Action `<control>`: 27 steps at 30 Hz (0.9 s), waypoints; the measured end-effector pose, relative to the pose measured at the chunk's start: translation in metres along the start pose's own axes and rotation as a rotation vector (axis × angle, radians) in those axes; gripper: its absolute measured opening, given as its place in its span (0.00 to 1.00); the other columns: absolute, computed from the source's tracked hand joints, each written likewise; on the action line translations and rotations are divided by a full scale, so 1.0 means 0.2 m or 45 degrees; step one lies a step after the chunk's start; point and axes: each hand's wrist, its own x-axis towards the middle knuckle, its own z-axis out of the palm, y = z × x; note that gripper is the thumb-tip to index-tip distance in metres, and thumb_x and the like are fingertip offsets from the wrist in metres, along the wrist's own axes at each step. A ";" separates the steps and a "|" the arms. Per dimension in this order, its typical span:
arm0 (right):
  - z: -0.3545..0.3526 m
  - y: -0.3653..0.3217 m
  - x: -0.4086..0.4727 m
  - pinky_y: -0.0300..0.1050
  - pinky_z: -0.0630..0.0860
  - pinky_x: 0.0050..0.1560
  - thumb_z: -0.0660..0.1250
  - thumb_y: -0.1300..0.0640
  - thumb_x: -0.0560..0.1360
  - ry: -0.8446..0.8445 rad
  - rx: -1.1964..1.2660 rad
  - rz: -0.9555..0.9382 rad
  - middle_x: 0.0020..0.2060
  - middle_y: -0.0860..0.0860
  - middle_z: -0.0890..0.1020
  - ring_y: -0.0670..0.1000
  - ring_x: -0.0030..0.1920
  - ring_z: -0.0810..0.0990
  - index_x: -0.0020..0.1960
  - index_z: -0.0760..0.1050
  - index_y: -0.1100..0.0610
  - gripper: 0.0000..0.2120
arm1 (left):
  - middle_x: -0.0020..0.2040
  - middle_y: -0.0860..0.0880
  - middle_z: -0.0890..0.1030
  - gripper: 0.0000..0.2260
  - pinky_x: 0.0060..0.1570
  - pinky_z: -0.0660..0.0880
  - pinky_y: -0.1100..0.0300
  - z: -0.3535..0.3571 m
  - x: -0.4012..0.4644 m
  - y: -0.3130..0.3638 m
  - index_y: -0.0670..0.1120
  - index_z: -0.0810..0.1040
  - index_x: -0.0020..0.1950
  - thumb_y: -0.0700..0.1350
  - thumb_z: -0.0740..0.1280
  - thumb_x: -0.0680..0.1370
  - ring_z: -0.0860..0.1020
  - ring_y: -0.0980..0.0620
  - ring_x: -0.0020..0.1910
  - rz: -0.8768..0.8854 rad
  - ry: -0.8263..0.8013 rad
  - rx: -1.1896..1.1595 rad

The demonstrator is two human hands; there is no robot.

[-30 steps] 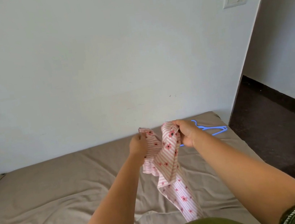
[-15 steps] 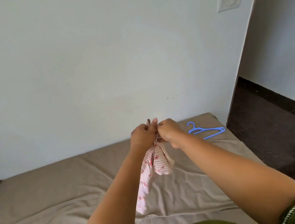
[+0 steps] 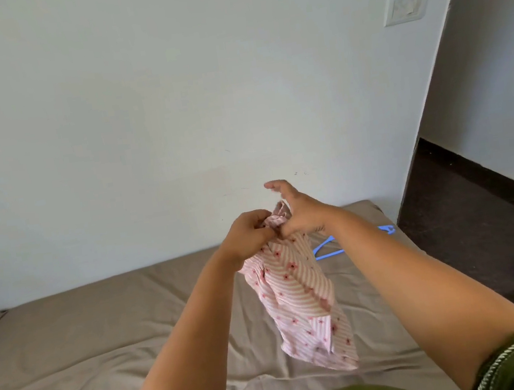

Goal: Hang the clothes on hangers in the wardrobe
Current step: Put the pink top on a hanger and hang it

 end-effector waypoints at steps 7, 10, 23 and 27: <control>-0.09 -0.02 0.01 0.41 0.72 0.36 0.71 0.60 0.73 0.115 -0.068 -0.091 0.34 0.46 0.78 0.44 0.35 0.75 0.47 0.79 0.57 0.03 | 0.47 0.50 0.78 0.23 0.40 0.72 0.56 -0.07 -0.05 0.10 0.51 0.67 0.55 0.49 0.68 0.61 0.77 0.48 0.42 0.193 0.190 0.489; -0.10 -0.05 0.03 0.42 0.71 0.42 0.67 0.65 0.73 0.140 -0.075 -0.142 0.41 0.53 0.81 0.49 0.42 0.77 0.50 0.78 0.60 0.06 | 0.46 0.46 0.80 0.28 0.43 0.74 0.52 -0.12 -0.06 0.07 0.47 0.67 0.59 0.52 0.65 0.60 0.77 0.44 0.45 0.016 0.088 0.806; -0.15 0.08 -0.04 0.47 0.75 0.54 0.66 0.63 0.77 0.220 0.791 0.199 0.45 0.51 0.82 0.51 0.48 0.81 0.51 0.79 0.53 0.07 | 0.31 0.50 0.73 0.12 0.35 0.66 0.58 -0.33 -0.08 0.17 0.42 0.76 0.36 0.51 0.67 0.63 0.70 0.53 0.33 0.074 0.317 0.433; -0.10 0.16 -0.04 0.45 0.75 0.52 0.74 0.61 0.67 0.464 0.343 0.358 0.52 0.54 0.80 0.56 0.56 0.78 0.59 0.75 0.56 0.21 | 0.34 0.52 0.77 0.03 0.32 0.69 0.64 -0.18 -0.01 0.20 0.46 0.77 0.37 0.41 0.69 0.71 0.73 0.57 0.33 0.118 0.314 0.241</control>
